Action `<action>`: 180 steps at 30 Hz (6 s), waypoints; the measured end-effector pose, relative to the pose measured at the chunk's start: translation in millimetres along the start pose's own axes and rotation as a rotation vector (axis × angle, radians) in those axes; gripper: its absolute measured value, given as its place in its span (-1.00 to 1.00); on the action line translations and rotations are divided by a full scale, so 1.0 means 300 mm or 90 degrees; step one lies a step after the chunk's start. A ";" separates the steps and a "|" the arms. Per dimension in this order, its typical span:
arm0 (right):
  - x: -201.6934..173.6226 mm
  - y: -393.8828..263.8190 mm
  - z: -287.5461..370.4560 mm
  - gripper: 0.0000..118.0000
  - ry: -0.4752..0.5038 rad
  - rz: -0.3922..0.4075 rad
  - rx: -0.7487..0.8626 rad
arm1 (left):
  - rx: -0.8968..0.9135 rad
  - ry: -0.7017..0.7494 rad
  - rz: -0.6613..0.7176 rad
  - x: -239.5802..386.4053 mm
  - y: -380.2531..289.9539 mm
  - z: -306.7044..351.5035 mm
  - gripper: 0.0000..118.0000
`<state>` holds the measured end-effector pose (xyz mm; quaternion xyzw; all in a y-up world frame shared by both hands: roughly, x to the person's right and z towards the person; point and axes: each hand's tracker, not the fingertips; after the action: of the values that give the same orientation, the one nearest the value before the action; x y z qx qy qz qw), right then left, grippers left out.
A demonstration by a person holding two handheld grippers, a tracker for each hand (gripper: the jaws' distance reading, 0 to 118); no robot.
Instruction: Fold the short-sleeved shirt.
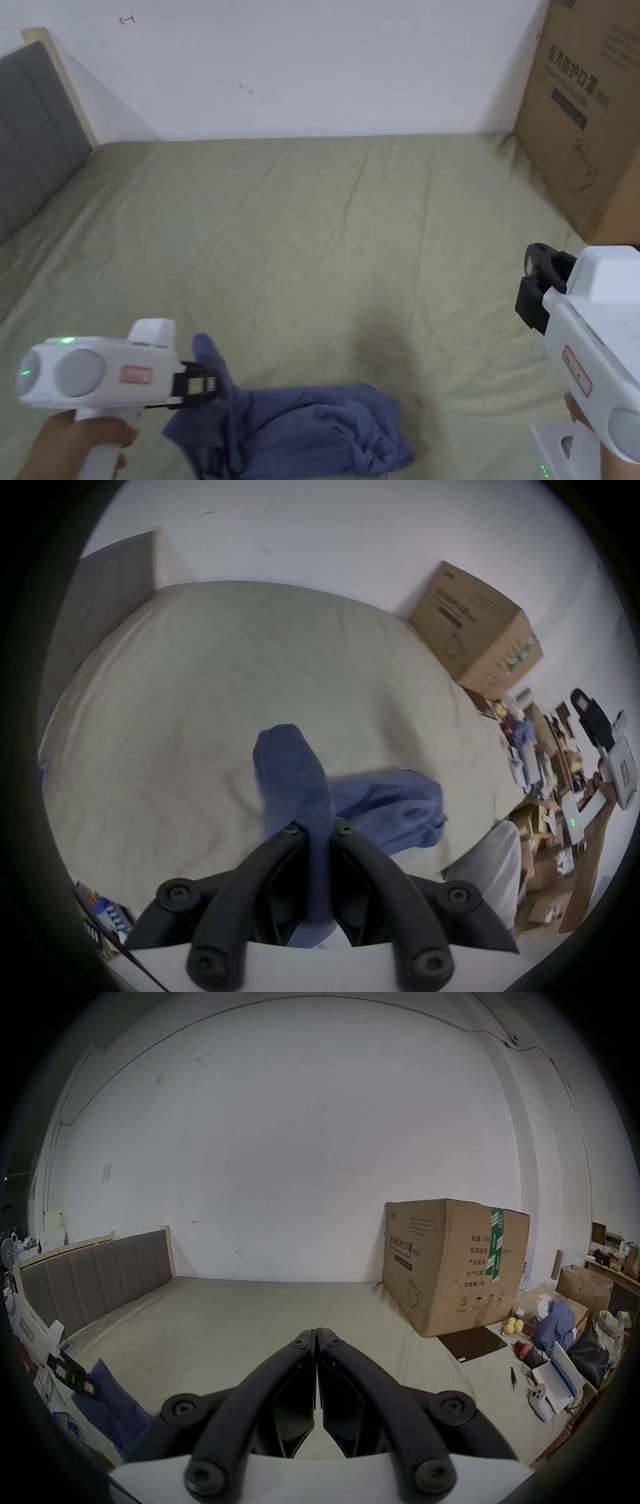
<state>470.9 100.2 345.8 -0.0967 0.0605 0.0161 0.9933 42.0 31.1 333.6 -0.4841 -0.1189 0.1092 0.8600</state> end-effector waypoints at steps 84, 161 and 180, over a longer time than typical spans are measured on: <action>0.056 0.000 0.066 -1.00 -0.027 -0.002 -0.012 | 0.326 0.032 -0.194 0.501 -0.142 -0.281 -1.00; -0.491 -0.827 -0.287 -1.00 0.129 0.045 -0.323 | -0.072 -0.133 0.146 -0.149 -0.163 -0.514 -0.26; -0.461 -0.490 -0.267 -1.00 0.134 0.051 -0.202 | -0.002 0.015 0.109 -0.469 -0.006 -0.263 -0.74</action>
<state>330.9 -62.2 312.9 -0.2506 0.1647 0.0546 0.9524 -66.6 -76.0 281.7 -0.4954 -0.0671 0.1763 0.8479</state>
